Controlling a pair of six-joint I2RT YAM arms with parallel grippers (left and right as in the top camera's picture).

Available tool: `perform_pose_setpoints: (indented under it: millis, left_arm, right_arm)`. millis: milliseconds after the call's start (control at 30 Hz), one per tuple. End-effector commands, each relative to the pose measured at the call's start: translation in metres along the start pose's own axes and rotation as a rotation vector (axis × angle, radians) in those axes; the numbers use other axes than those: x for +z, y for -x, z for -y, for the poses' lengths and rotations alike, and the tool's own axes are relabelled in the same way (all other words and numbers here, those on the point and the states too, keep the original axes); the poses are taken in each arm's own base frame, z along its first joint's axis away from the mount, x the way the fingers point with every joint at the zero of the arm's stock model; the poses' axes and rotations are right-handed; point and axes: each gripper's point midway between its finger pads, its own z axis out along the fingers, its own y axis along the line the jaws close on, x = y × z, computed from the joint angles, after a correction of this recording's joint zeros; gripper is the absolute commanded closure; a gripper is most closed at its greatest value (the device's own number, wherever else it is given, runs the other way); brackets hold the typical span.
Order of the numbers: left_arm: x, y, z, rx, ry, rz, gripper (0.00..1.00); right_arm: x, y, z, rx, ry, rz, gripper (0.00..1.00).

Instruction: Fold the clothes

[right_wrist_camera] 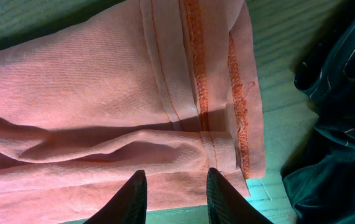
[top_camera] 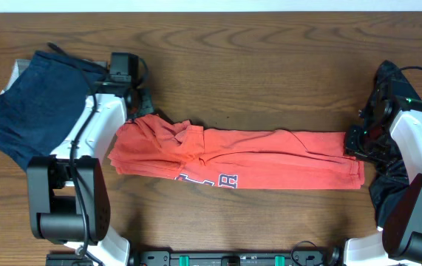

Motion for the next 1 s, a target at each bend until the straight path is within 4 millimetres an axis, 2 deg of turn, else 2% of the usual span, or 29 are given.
perform_pose_setpoints:
  millis: [0, 33, 100, 233, 367, 500, 700, 867, 933, 967]
  left_arm:
    - [-0.006, 0.006, -0.010, -0.040, 0.009, 0.005, 0.86]
    - [-0.005, 0.004, -0.012, -0.044, 0.012, -0.004, 0.77]
    - [-0.006, 0.000, -0.010, -0.045, -0.011, -0.025, 0.69]
    - [-0.021, 0.001, 0.011, -0.043, -0.133, -0.026, 0.60]
    - [-0.043, 0.000, 0.029, -0.040, -0.255, -0.029, 0.58]
    - [-0.045, -0.017, 0.030, -0.037, -0.246, -0.092, 0.54]
    - [-0.033, -0.058, 0.042, 0.013, -0.235, -0.219, 0.54]
    - [-0.015, -0.073, 0.057, 0.059, -0.235, -0.260, 0.55]
    - [-0.011, -0.075, 0.058, 0.063, -0.232, -0.266, 0.67]
    - [-0.011, -0.075, 0.057, 0.063, -0.228, -0.267, 0.81]
  right_arm:
    - [0.002, -0.002, 0.003, -0.006, -0.004, -0.010, 0.70]
    - [0.002, -0.002, 0.003, -0.006, -0.004, -0.010, 0.69]
    - [0.002, -0.002, 0.003, -0.006, -0.004, -0.010, 0.69]
    - [0.002, -0.002, 0.003, -0.006, -0.004, -0.011, 0.69]
    - [0.002, -0.002, 0.003, -0.006, -0.004, -0.011, 0.69]
    - [0.002, -0.002, 0.003, -0.006, -0.004, -0.011, 0.69]
    - [0.002, -0.002, 0.003, -0.005, -0.004, -0.011, 0.70]
    - [0.002, -0.002, 0.003, -0.005, -0.004, -0.012, 0.69]
    - [0.002, -0.003, 0.003, -0.005, -0.005, -0.015, 0.69]
    - [0.002, -0.003, 0.003, -0.005, -0.005, -0.017, 0.69]
